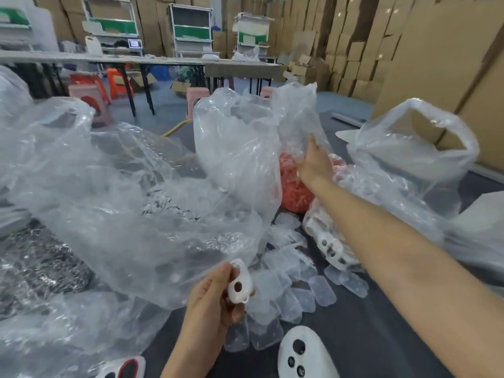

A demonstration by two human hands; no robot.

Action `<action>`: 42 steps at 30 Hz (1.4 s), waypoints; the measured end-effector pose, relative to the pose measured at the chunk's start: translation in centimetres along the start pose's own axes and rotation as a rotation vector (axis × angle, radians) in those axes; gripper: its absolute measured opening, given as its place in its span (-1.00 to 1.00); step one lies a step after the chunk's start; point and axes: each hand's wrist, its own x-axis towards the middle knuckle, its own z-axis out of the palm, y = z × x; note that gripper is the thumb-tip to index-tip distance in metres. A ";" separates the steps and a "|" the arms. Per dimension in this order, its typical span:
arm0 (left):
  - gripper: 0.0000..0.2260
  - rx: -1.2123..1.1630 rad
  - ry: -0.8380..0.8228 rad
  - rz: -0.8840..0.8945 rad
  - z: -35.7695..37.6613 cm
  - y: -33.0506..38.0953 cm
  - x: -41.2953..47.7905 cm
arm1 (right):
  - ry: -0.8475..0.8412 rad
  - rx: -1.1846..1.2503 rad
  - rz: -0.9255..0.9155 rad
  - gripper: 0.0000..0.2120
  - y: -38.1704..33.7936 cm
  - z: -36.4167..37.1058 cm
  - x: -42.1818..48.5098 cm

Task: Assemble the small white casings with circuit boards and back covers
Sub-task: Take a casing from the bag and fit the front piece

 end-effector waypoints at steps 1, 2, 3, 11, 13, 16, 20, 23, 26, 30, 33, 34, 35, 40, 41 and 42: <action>-0.77 0.001 -0.020 -0.002 0.0 0.1 0.0 | -0.012 0.007 0.006 -0.53 -0.2 0.0 0.5; -0.78 0.005 -0.036 -0.001 0.0 0.2 0.0 | -0.025 0.009 0.009 -0.66 -0.2 0.0 0.8; -0.78 0.015 -0.047 0.001 0.0 0.3 0.0 | -0.040 -0.009 -0.003 -0.78 -0.2 0.2 1.0; -0.78 0.023 -0.033 -0.023 0.0 0.4 -0.3 | -0.082 -0.099 -0.121 -0.71 0.5 0.0 -2.3; -0.78 0.022 -0.023 -0.028 0.0 0.3 -0.3 | -0.067 -0.277 -0.113 -0.87 0.6 -0.8 -2.7; -0.76 0.027 -0.022 -0.027 0.0 0.3 -0.3 | -0.160 -0.436 -0.050 -0.84 -0.8 -2.2 -3.7; -0.77 0.002 -0.038 -0.019 -0.3 0.1 -0.1 | -1.013 -0.369 -0.228 -0.92 -3.0 -8.5 -7.7; -0.76 -0.006 -0.043 -0.008 -0.4 0.1 0.1 | -1.539 -0.193 -0.295 -0.84 -3.9 -12.4 -12.1; -0.75 -0.021 -0.027 -0.009 -0.2 0.1 0.0 | -1.592 -0.239 -0.352 -0.79 -5.5 -14.5 -14.1; -0.75 -0.031 -0.014 -0.019 0.1 0.3 0.0 | -0.987 0.323 -0.385 -0.73 -8.1 -16.9 -11.4; -0.76 -0.021 -0.005 -0.022 0.2 0.4 -0.2 | -0.396 0.434 -0.205 -0.89 -9.1 -13.3 -6.6; -0.78 -0.022 0.001 -0.020 0.2 0.4 -0.3 | -0.320 0.223 -0.144 -0.89 -8.8 -11.5 -5.3; -0.80 -0.024 0.012 -0.020 0.2 0.4 -0.3 | -0.348 -0.030 -0.090 -0.84 -8.2 -9.7 -4.2; -0.80 -0.019 0.027 -0.033 0.1 0.3 -0.2 | -0.642 -0.741 -0.011 -0.58 -4.0 -5.8 -2.8; -0.80 -0.018 0.017 -0.028 0.2 0.4 -0.2 | -0.650 -0.708 0.013 -0.59 -3.6 -5.7 -2.6; -0.80 -0.019 0.012 -0.023 0.2 0.4 -0.3 | -0.671 -0.672 0.035 -0.59 -3.6 -5.7 -2.6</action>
